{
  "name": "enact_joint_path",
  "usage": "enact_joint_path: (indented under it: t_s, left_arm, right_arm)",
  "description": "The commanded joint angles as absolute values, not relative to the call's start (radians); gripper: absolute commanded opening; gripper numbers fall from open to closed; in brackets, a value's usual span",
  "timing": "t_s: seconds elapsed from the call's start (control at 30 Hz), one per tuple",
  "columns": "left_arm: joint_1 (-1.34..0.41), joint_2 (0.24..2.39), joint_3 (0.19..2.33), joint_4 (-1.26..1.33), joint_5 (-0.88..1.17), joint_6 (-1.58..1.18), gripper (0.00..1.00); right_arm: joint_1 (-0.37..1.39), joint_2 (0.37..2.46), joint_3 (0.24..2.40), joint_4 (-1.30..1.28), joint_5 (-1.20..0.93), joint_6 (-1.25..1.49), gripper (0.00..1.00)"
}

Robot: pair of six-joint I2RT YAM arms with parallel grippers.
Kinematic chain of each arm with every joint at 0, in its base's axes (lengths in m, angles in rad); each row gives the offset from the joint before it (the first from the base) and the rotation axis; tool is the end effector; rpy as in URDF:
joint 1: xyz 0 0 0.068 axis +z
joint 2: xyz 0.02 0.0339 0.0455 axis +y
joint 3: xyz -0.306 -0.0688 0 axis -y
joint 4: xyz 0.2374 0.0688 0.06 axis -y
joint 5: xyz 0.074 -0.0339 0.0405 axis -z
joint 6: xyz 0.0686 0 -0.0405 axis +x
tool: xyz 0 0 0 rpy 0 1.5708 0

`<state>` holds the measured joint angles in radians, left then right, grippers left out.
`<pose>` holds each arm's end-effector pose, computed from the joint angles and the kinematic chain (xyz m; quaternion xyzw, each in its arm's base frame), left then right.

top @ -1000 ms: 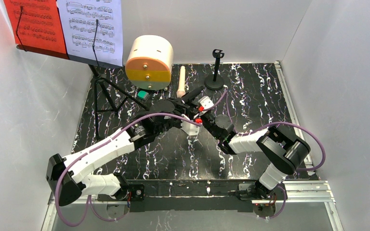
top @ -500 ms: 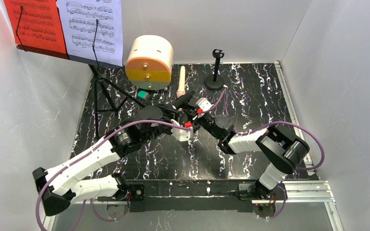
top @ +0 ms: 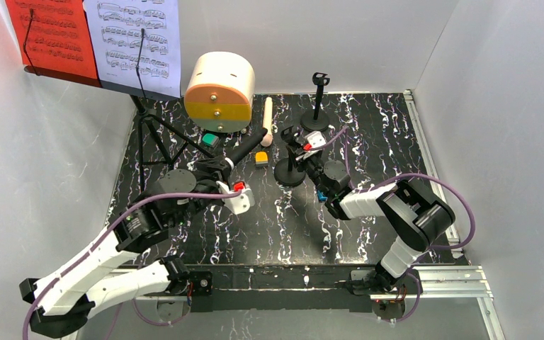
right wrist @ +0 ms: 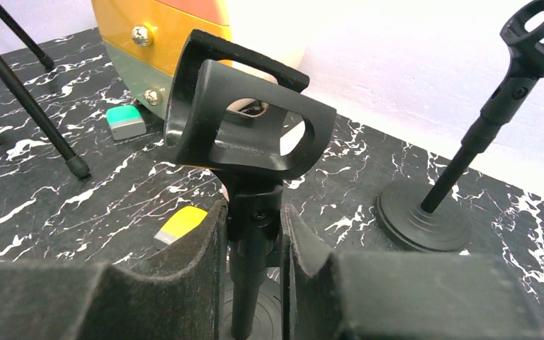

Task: Pack up the instrument practice props
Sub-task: Remove the microphone from the microphone stand, then place the microphone at the center of the board.

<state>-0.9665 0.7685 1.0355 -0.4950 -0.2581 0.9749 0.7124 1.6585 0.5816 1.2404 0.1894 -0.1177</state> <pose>0.0996 -0.1134 0.4150 0.5956 0.5045 0.1034 0.6165 0.2746 0.2201 0.2608 -0.1937 0.6185 0.1639 0.7437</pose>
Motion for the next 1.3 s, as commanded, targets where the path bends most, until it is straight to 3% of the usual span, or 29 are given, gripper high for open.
enact_joint_path:
  t_s: [0.0, 0.23, 0.43, 0.7, 1.03, 1.27]
  left_arm:
    - [-0.968, 0.767, 1.069, -0.513, -0.318, 0.891, 0.0]
    - [-0.968, 0.853, 1.013, -0.34, -0.366, 0.582, 0.0]
    - [-0.968, 0.943, 0.921, -0.103, -0.523, 0.329, 0.0]
    - [-0.96, 1.103, 0.882, 0.185, -0.63, 0.145, 0.0]
    - [-0.878, 1.402, 0.979, 0.346, -0.522, 0.009, 0.0]
    - [-0.802, 1.633, 1.091, 0.456, -0.449, -0.09, 0.0]
  right_arm:
    - [0.686, 1.723, 0.53, 0.94, 0.307, -0.17, 0.01]
    - [0.639, 1.719, 0.554, 0.921, 0.296, -0.138, 0.01]
    - [0.563, 1.742, 0.604, 0.912, 0.257, -0.099, 0.01]
    - [0.49, 1.821, 0.739, 0.888, 0.239, -0.084, 0.01]
    - [0.429, 1.908, 0.816, 0.865, 0.358, 0.045, 0.01]
    - [0.425, 1.888, 0.803, 0.879, 0.282, 0.021, 0.42]
